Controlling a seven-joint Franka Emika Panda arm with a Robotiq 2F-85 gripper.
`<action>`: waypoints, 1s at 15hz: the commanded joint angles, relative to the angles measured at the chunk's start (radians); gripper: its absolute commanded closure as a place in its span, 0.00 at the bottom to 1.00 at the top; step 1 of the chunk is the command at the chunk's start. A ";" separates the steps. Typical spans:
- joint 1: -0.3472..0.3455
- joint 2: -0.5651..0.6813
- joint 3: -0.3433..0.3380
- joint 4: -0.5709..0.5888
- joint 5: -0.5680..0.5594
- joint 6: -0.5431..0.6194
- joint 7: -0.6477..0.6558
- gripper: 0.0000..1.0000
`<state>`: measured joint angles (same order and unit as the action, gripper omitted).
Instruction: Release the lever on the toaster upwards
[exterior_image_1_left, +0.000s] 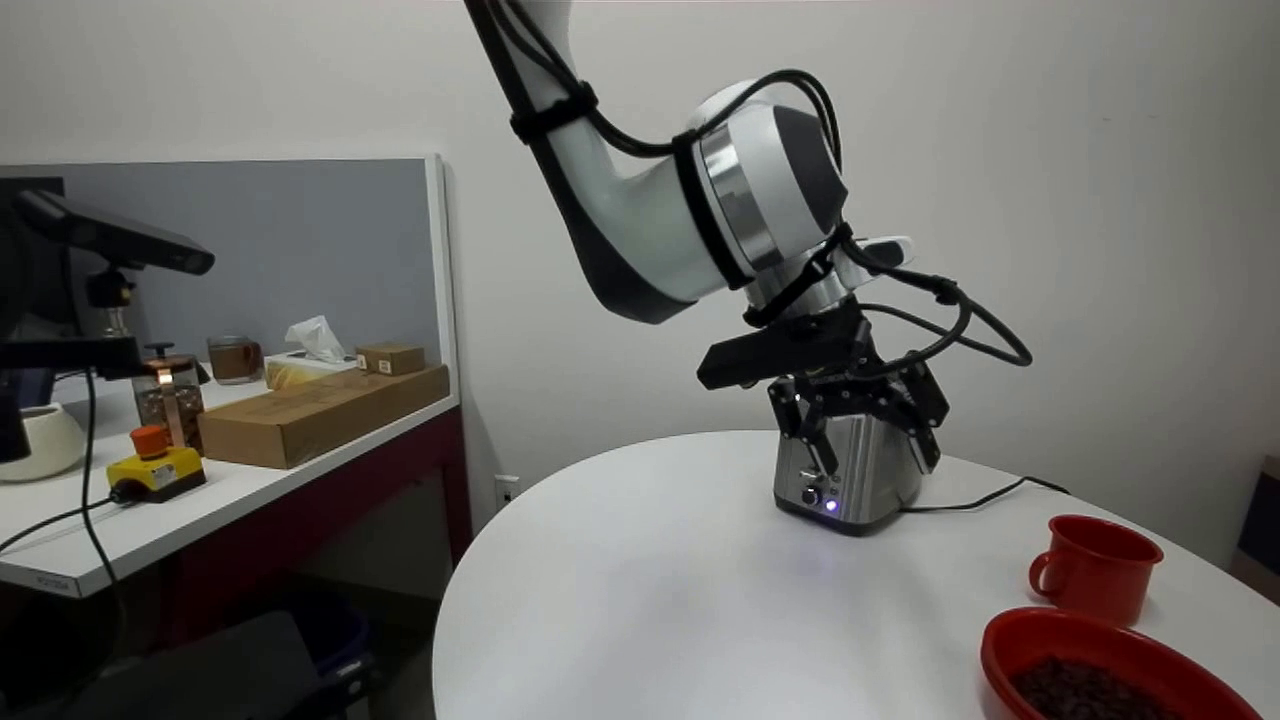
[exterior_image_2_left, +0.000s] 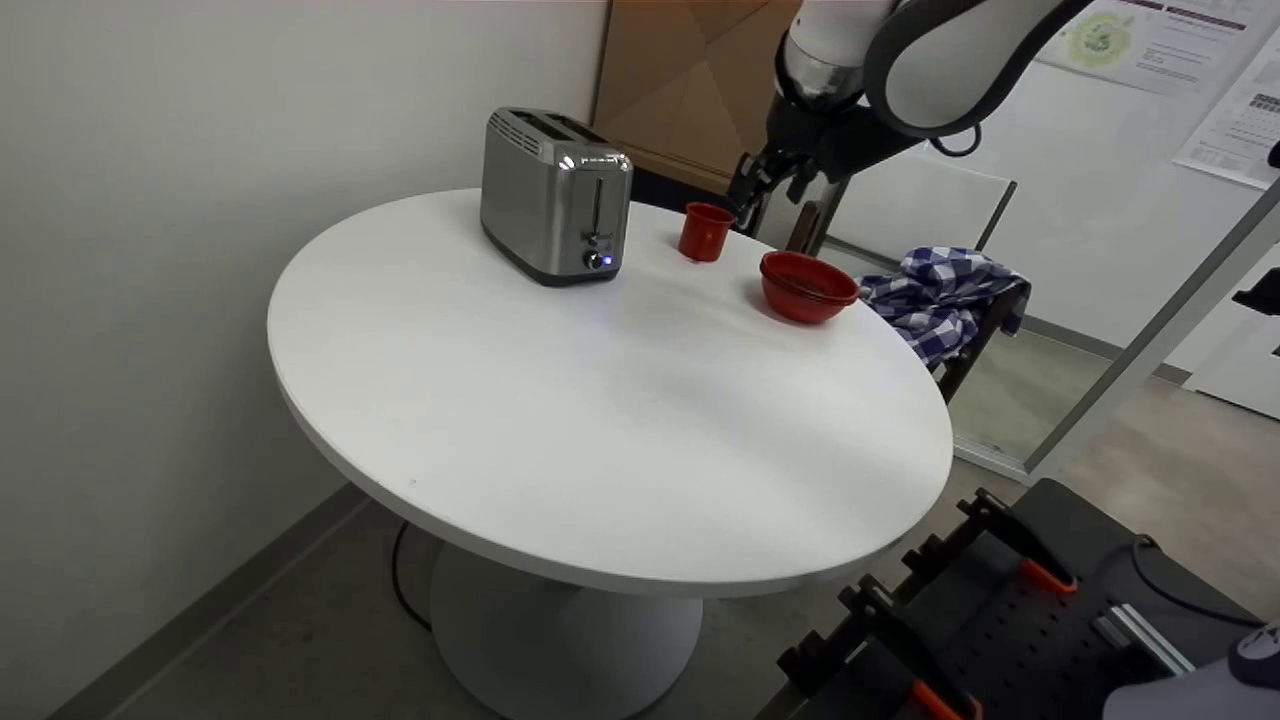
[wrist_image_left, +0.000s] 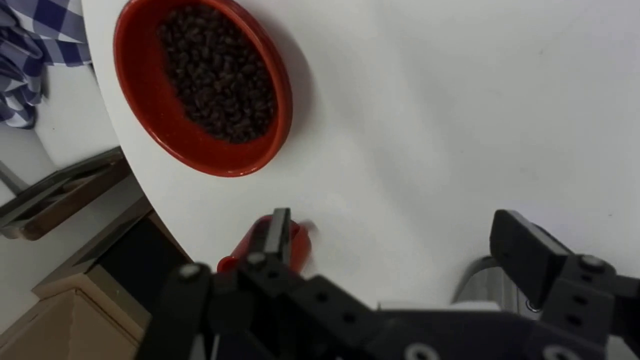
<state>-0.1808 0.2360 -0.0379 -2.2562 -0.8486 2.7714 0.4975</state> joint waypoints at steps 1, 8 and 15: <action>0.051 0.136 -0.027 0.133 -0.099 0.022 0.169 0.00; 0.083 0.307 -0.013 0.278 -0.061 0.024 0.346 0.00; 0.100 0.417 -0.012 0.355 0.056 0.031 0.205 0.00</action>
<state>-0.1086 0.6036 -0.0316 -1.9434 -0.9027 2.7732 0.8224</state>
